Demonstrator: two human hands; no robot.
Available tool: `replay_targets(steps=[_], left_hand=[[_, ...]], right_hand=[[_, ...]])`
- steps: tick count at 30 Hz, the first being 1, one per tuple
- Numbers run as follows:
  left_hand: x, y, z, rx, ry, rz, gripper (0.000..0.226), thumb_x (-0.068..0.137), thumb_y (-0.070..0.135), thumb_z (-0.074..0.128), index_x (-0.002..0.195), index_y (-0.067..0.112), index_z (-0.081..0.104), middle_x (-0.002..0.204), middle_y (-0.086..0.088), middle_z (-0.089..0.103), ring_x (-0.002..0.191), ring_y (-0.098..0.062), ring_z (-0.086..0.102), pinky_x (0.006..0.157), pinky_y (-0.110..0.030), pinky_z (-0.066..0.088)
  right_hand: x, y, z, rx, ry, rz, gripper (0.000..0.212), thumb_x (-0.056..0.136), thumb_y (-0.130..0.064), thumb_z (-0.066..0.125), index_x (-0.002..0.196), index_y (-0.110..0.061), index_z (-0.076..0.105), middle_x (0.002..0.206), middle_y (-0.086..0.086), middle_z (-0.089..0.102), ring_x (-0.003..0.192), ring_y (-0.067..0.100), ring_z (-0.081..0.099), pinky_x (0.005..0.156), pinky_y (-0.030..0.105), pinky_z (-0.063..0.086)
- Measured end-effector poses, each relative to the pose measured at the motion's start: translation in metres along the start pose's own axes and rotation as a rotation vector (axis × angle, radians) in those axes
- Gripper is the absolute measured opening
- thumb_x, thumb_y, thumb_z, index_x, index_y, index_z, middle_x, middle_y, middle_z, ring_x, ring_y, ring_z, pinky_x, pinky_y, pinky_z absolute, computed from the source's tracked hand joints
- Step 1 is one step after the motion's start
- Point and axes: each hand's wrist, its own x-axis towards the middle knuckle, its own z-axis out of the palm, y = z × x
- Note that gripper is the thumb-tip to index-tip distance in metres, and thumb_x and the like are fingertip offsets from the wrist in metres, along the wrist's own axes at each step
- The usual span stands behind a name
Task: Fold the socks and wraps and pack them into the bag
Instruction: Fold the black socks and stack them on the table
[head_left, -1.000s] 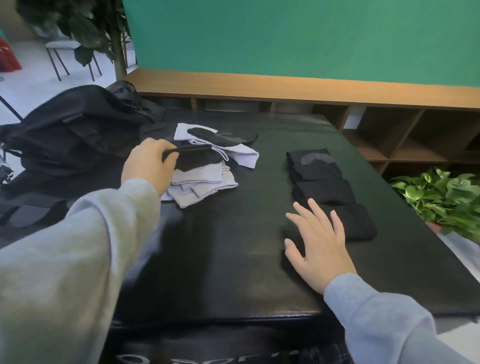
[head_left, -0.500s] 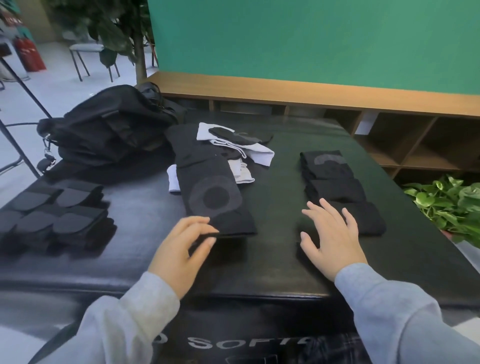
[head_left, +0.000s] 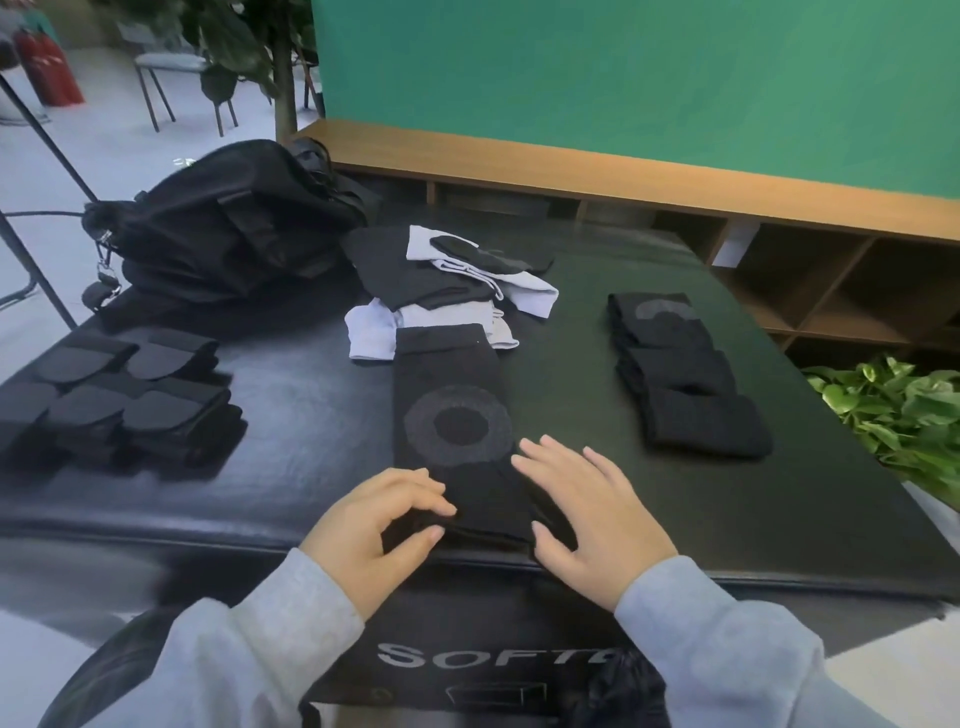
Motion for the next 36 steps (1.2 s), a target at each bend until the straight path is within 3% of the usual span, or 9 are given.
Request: replay_targets(steps=[5, 10, 15, 18, 22, 25, 30, 32, 36], left_hand=[[-0.005, 0.003, -0.005, -0.005, 0.037, -0.086, 0.025, 0.084, 0.021, 0.064, 0.089, 0.045, 0.065, 0.102, 0.028, 0.064, 0.109, 0.009, 0.052, 0.094, -0.013, 0.039], [-0.003, 0.006, -0.009, -0.03, 0.1, -0.162, 0.009, 0.084, 0.031, 0.057, 0.088, 0.039, 0.06, 0.085, 0.02, 0.066, 0.088, -0.002, 0.062, 0.083, -0.026, 0.049], [0.011, 0.005, -0.005, 0.002, 0.122, -0.313, 0.027, 0.085, 0.035, 0.058, 0.109, 0.037, 0.048, 0.088, 0.016, 0.058, 0.091, -0.002, 0.056, 0.077, -0.011, 0.039], [0.019, 0.004, 0.0, 0.09, 0.158, -0.33, 0.043, 0.086, 0.03, 0.061, 0.125, 0.026, 0.043, 0.082, 0.011, 0.052, 0.082, -0.003, 0.053, 0.072, -0.012, 0.037], [0.027, 0.001, 0.0, 0.24, 0.182, -0.203, 0.054, 0.079, 0.018, 0.069, 0.127, 0.021, 0.045, 0.103, 0.011, 0.047, 0.091, -0.009, 0.047, 0.084, -0.029, 0.046], [0.029, -0.009, -0.001, 0.346, 0.138, -0.007, 0.057, 0.073, 0.01, 0.072, 0.117, 0.036, 0.048, 0.126, 0.005, 0.038, 0.112, -0.018, 0.041, 0.091, -0.04, 0.041], [0.03, -0.015, 0.002, 0.392, 0.102, 0.087, 0.027, 0.081, 0.021, 0.052, 0.097, 0.042, 0.056, 0.119, 0.015, 0.051, 0.115, -0.012, 0.039, 0.087, -0.042, 0.043], [0.03, -0.019, 0.003, 0.38, 0.093, 0.1, 0.038, 0.079, 0.007, 0.063, 0.095, 0.041, 0.06, 0.119, 0.014, 0.053, 0.118, -0.013, 0.038, 0.087, -0.043, 0.042], [0.032, -0.024, 0.004, 0.317, 0.125, 0.093, 0.053, 0.07, -0.011, 0.068, 0.088, 0.039, 0.063, 0.12, 0.016, 0.048, 0.119, -0.015, 0.037, 0.085, -0.041, 0.042]], right_hand=[[0.001, -0.016, 0.013, 0.16, 0.097, -0.047, 0.039, 0.077, -0.027, 0.048, 0.115, -0.029, 0.055, 0.124, -0.013, 0.06, 0.122, 0.004, 0.045, 0.103, 0.023, 0.029], [0.008, -0.027, 0.01, 0.28, 0.155, 0.232, 0.041, 0.084, -0.051, 0.038, 0.103, -0.026, 0.065, 0.096, -0.017, 0.059, 0.095, 0.008, 0.056, 0.082, 0.015, 0.038], [0.022, -0.033, 0.005, 0.289, 0.075, 0.371, 0.012, 0.09, -0.044, 0.047, 0.087, -0.033, 0.05, 0.08, -0.014, 0.046, 0.073, 0.006, 0.047, 0.062, 0.014, 0.032], [0.034, -0.036, 0.002, 0.289, 0.038, 0.463, 0.015, 0.089, -0.044, 0.045, 0.078, -0.034, 0.044, 0.075, -0.01, 0.052, 0.069, 0.007, 0.049, 0.062, 0.019, 0.035], [0.048, -0.035, -0.003, 0.328, 0.011, 0.541, 0.015, 0.09, -0.041, 0.043, 0.082, -0.029, 0.049, 0.069, -0.009, 0.06, 0.07, 0.007, 0.054, 0.065, 0.024, 0.041], [0.053, -0.031, -0.004, 0.327, 0.013, 0.551, 0.006, 0.09, -0.038, 0.046, 0.09, -0.033, 0.048, 0.069, -0.011, 0.057, 0.069, 0.003, 0.052, 0.064, 0.024, 0.038], [0.062, -0.014, -0.007, 0.445, 0.014, 0.542, 0.008, 0.088, -0.024, 0.054, 0.092, -0.031, 0.052, 0.072, -0.011, 0.057, 0.062, 0.005, 0.048, 0.068, 0.027, 0.044], [0.069, -0.006, -0.007, 0.43, 0.045, 0.471, 0.012, 0.087, -0.02, 0.055, 0.093, -0.03, 0.054, 0.08, -0.016, 0.056, 0.071, 0.003, 0.048, 0.072, 0.024, 0.043], [0.086, 0.006, -0.007, 0.332, 0.034, 0.221, 0.025, 0.092, -0.024, 0.053, 0.116, -0.025, 0.06, 0.119, -0.018, 0.055, 0.119, 0.002, 0.039, 0.096, 0.008, 0.024]])
